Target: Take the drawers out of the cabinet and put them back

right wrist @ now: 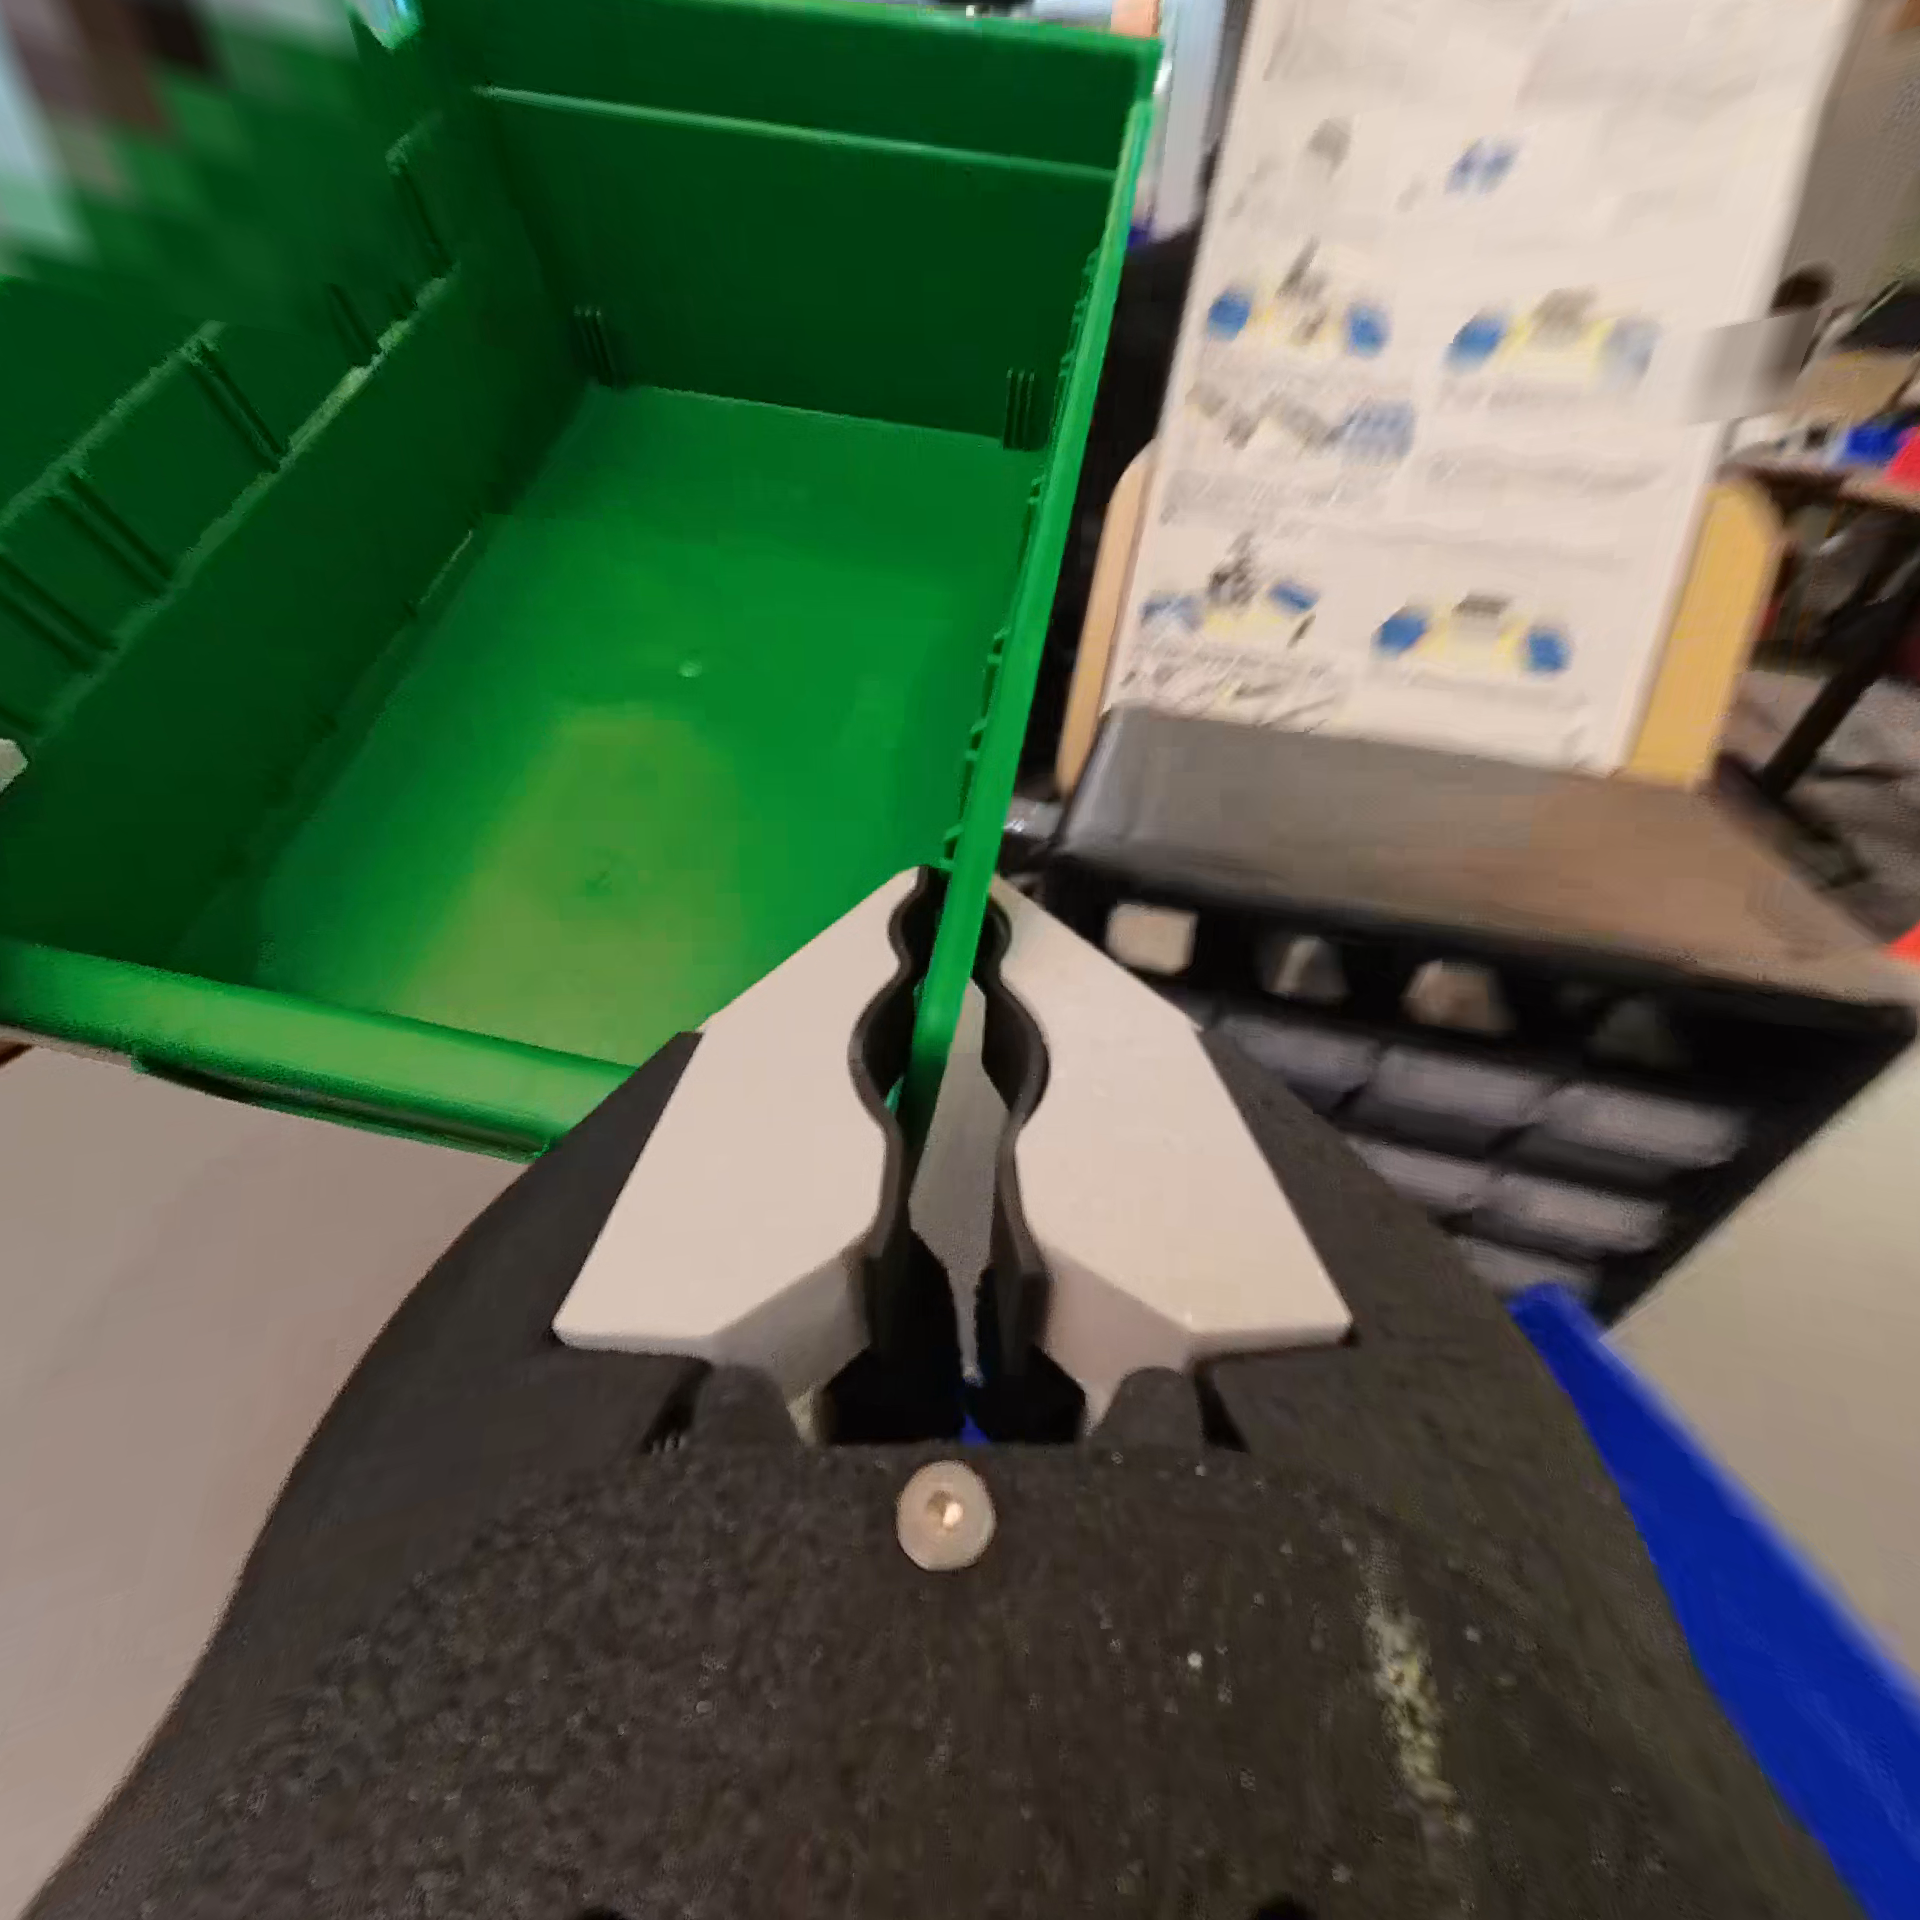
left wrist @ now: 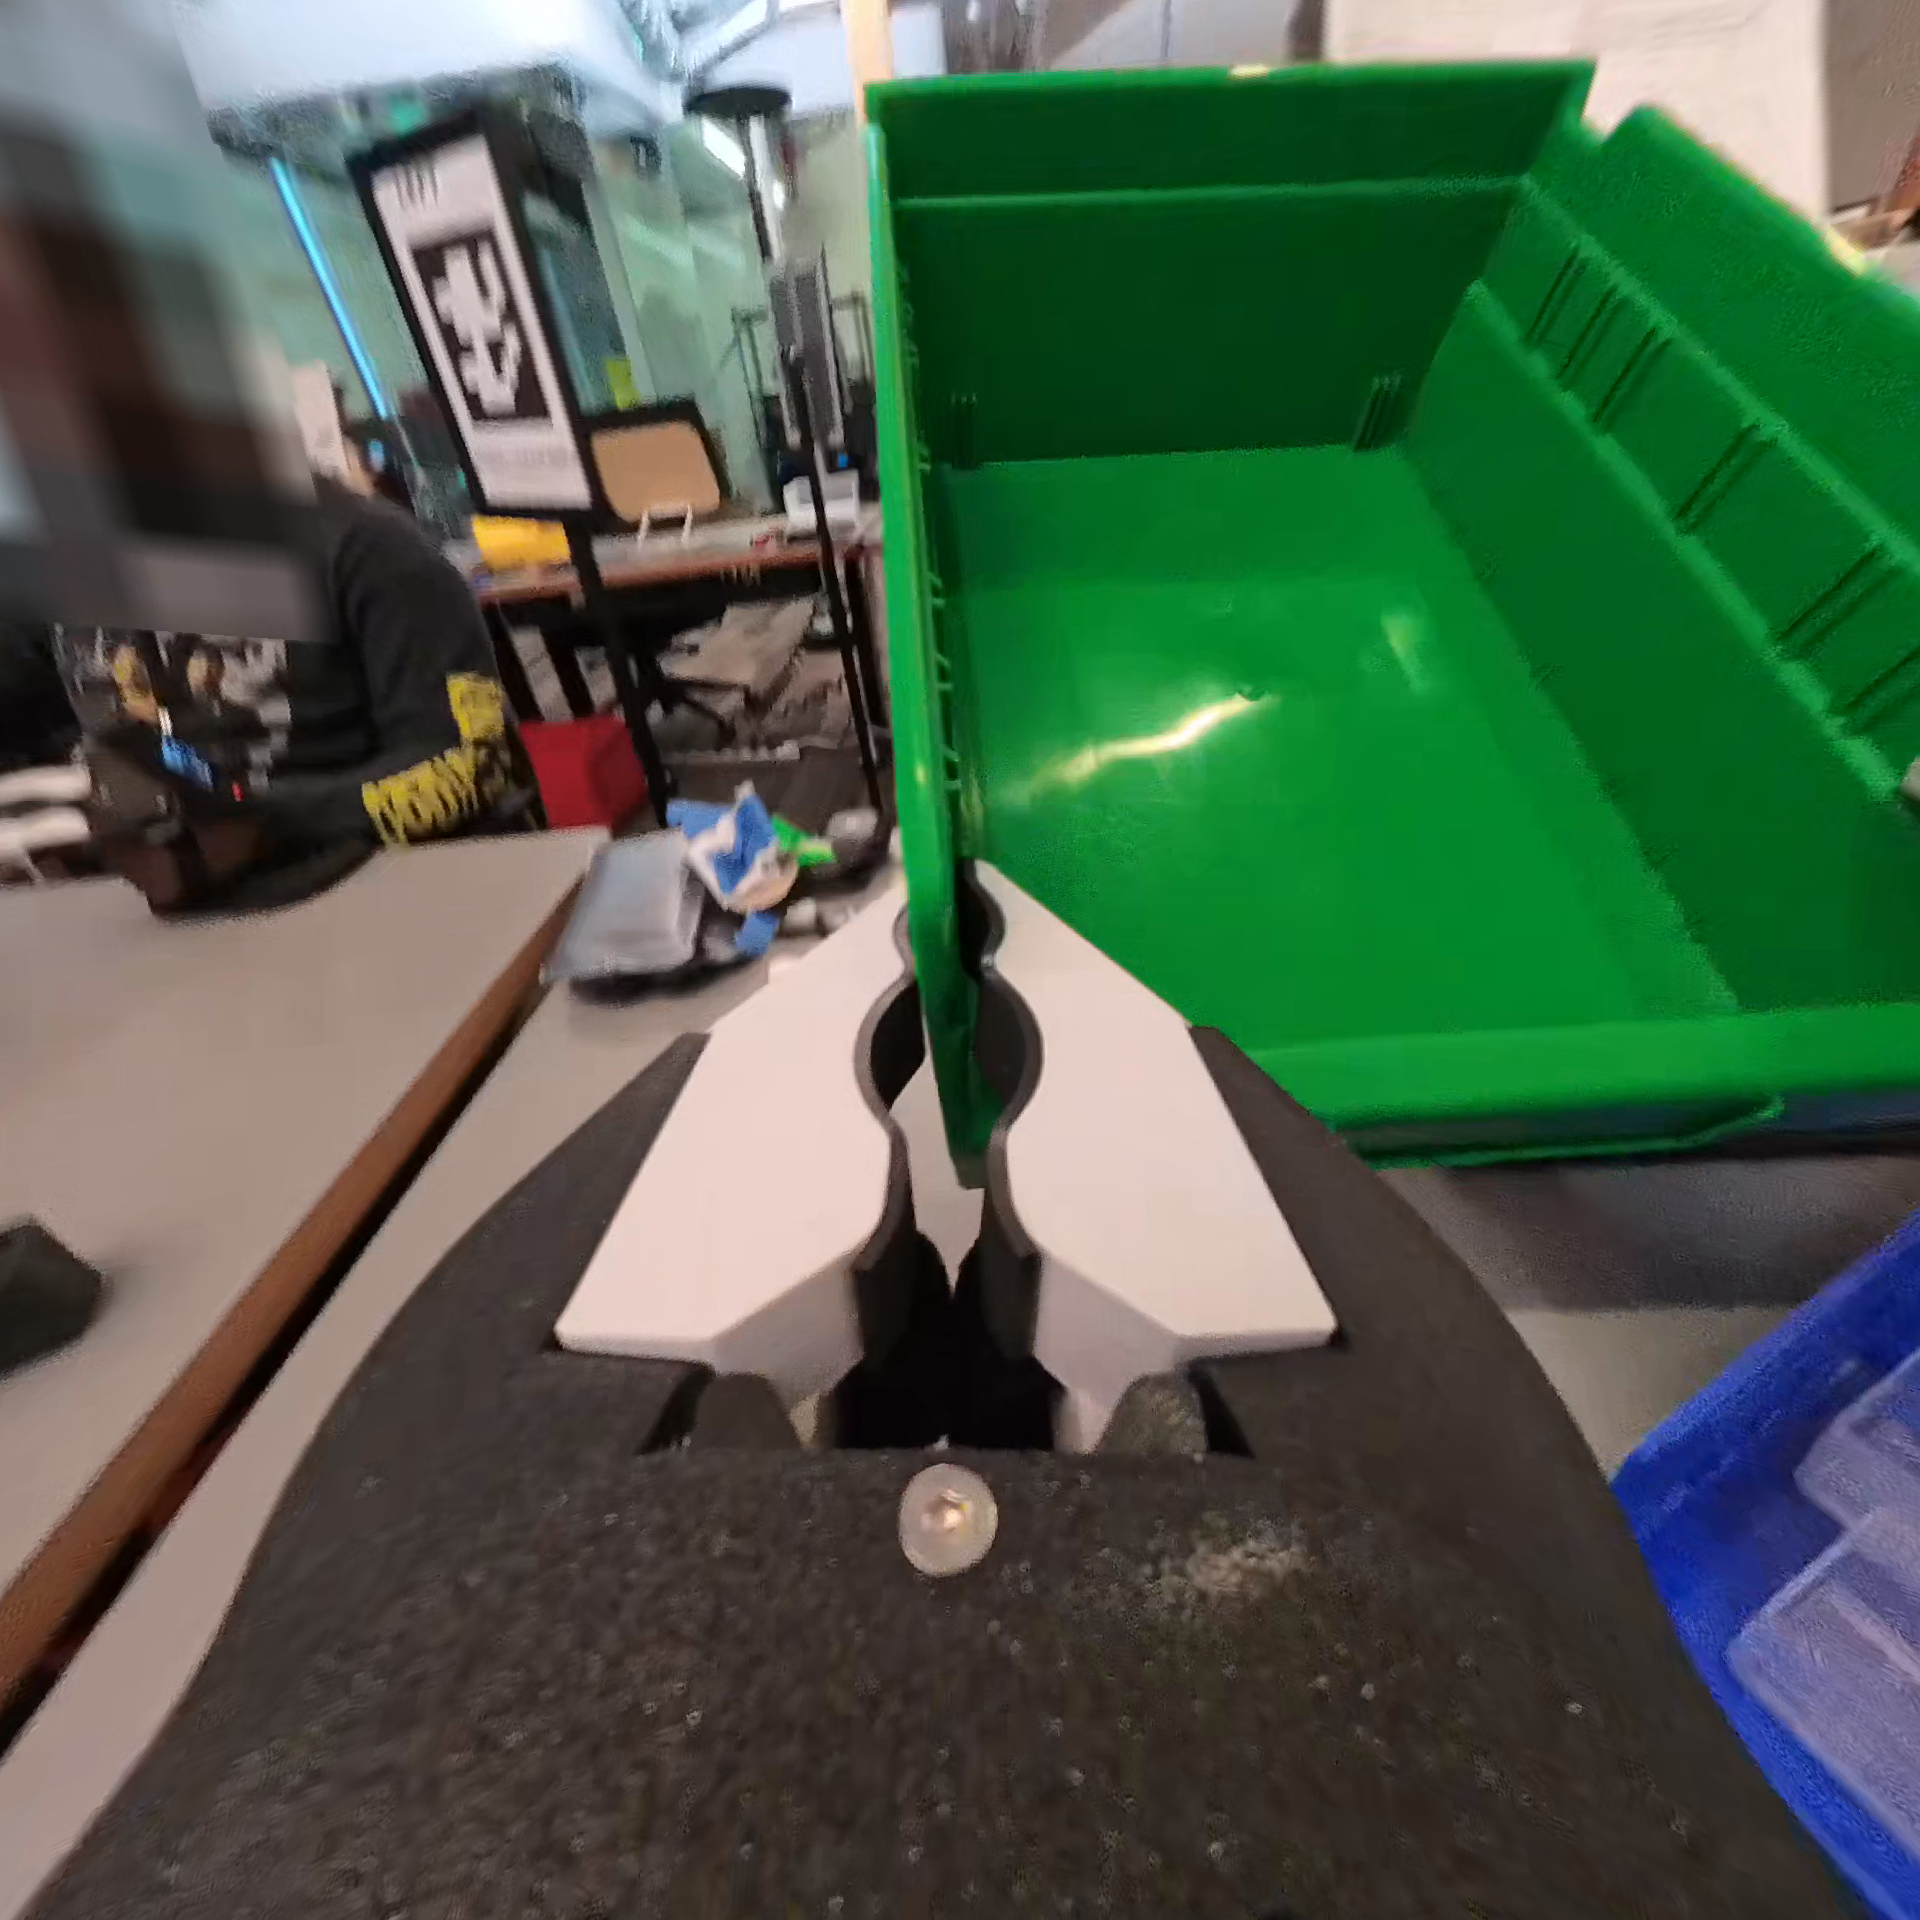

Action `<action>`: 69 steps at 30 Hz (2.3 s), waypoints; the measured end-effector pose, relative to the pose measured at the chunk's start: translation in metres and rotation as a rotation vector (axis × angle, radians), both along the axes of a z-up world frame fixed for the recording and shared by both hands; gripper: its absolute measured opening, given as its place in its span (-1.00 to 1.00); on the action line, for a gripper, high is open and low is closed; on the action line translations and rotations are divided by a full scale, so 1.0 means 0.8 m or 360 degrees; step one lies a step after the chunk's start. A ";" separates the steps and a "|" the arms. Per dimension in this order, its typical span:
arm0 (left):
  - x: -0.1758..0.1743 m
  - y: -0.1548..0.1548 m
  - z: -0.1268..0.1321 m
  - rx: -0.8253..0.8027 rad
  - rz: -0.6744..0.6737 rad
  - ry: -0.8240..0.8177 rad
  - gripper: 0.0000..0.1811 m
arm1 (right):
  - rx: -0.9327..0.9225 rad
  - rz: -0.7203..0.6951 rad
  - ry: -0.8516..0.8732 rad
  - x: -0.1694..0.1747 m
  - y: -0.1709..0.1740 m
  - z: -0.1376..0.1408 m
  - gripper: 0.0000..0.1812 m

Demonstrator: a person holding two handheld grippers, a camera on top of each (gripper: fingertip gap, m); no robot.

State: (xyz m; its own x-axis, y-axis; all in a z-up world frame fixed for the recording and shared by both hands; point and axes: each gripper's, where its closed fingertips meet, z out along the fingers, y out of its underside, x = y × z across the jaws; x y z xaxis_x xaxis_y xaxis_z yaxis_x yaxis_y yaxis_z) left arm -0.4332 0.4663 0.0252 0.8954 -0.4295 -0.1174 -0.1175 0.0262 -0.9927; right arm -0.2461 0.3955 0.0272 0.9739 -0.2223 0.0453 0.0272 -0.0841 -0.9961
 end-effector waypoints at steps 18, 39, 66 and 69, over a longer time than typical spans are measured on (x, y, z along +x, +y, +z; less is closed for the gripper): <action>0.601 -0.306 0.038 -0.0216 -0.1001 -0.0277 -1.00 | -0.0161 -0.1183 -0.0185 0.507 -0.419 0.094 -0.95; 0.630 -0.231 -0.201 -0.0598 -0.0344 0.0341 -0.97 | -0.0670 -0.0520 0.0516 0.610 -0.252 -0.220 -0.96; 0.626 -0.260 -0.283 -0.0599 -0.0331 0.0325 -0.65 | -0.0799 -0.0590 0.0351 0.609 -0.254 -0.277 -0.92; 0.621 -0.277 -0.277 -0.0601 -0.0365 0.0307 -0.60 | -0.0813 -0.0586 0.0330 0.611 -0.254 -0.277 -0.90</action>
